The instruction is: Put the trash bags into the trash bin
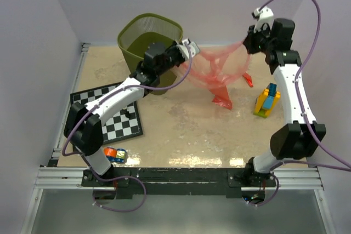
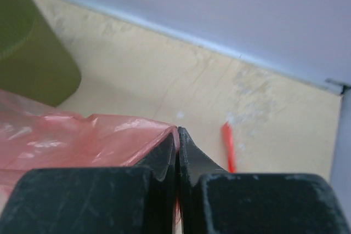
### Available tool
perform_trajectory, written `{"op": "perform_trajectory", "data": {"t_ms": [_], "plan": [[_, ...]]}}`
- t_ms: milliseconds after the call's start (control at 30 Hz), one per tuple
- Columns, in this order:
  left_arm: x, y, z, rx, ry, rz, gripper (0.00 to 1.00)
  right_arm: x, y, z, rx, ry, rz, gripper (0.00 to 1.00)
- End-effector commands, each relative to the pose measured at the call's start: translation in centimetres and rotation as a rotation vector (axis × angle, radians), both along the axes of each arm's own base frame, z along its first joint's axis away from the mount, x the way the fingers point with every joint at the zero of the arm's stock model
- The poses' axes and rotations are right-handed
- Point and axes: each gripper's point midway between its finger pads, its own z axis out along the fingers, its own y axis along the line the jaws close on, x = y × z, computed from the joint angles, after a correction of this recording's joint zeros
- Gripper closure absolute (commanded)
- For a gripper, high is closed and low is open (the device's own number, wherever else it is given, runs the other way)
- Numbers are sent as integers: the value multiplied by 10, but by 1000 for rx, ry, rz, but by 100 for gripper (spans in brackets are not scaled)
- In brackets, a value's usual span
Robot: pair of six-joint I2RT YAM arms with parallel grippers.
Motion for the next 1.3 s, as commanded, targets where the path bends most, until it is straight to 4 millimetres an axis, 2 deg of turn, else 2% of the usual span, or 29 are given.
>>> {"op": "perform_trajectory", "data": {"t_ms": [0, 33, 100, 133, 167, 200, 233, 300, 367, 400, 467, 533, 567, 600, 633, 667, 700, 733, 767, 800, 833, 867, 900, 933, 1000, 1033, 1100, 1200, 1267], "plan": [[35, 4, 115, -177, -193, 78, 100, 54, -15, 131, -6, -378, -82, 100], [41, 5, 140, -211, -248, 103, 100, 62, -14, 158, 6, -451, -81, 100], [55, 6, 190, -277, -369, 154, 100, 61, -10, 237, 63, -645, -72, 100], [56, 14, 230, -347, -451, 197, 100, 54, -8, 275, 91, -752, -67, 100], [55, 21, 265, -418, -531, 227, 100, 39, -4, 316, 127, -868, -50, 100], [46, 31, 310, -509, -641, 244, 100, 13, 1, 363, 179, -1011, -22, 100], [33, 36, 339, -568, -733, 238, 100, -8, 4, 393, 197, -1127, -5, 100], [-11, 44, 379, -643, -993, 213, 100, -62, 6, 443, 202, -1360, 4, 100], [-60, 34, 389, -621, -1216, 189, 100, -96, 13, 459, 215, -1509, 6, 100], [-75, 27, 383, -604, -1289, 180, 100, -111, 15, 461, 220, -1557, 10, 100], [-97, 18, 367, -617, -1341, 180, 100, -110, 23, 436, 116, -1552, 23, 100], [-100, 10, 327, -589, -1310, 214, 100, -81, 32, 358, -34, -1403, 35, 100], [-99, 7, 298, -561, -1285, 227, 100, -79, 32, 317, -99, -1335, 33, 100], [-97, 0, 254, -495, -1223, 210, 100, -66, 32, 252, -163, -1203, 48, 100], [-101, -2, 212, -437, -1162, 184, 100, -66, 36, 193, -241, -1068, 100, 100], [-109, -7, 155, -337, -1067, 125, 100, -65, 38, 120, -342, -900, 173, 100], [-126, -10, 94, -216, -972, 35, 100, -77, 38, 52, -421, -724, 251, 100], [-149, -6, 45, -109, -919, -65, 100, -100, 39, -2, -467, -566, 339, 100], [-179, 7, 3, -41, -862, -163, 100, -127, 43, -44, -495, -450, 441, 100], [-203, 18, -35, 8, -773, -241, 100, -165, 42, -80, -508, -311, 525, 100], [-208, 29, -39, -3, -680, -239, 100, -191, 44, -89, -523, -272, 598, 100], [-208, 35, -30, -25, -570, -236, 100, -208, 48, -86, -514, -272, 635, 100], [-204, 34, -39, 20, -460, -241, 100, -228, 51, -79, -558, -310, 711, 100], [-200, 37, -32, 0, -398, -221, 100, -232, 55, -57, -526, -378, 676, 100], [-196, 43, -16, -46, -365, -177, 100, -220, 53, 7, -424, -546, 496, 100], [-196, 41, -7, -59, -362, -177, 100, -215, 53, 29, -386, -589, 453, 100], [-184, 38, 8, -79, -341, -134, 100, -192, 55, 56, -317, -589, 411, 100], [-142, 39, 28, -128, -272, 57, 100, -138, 54, 72, -189, -461, 328, 100], [-115, 39, 42, -173, -228, 158, 100, -107, 52, 67, -155, -357, 294, 100]]}}
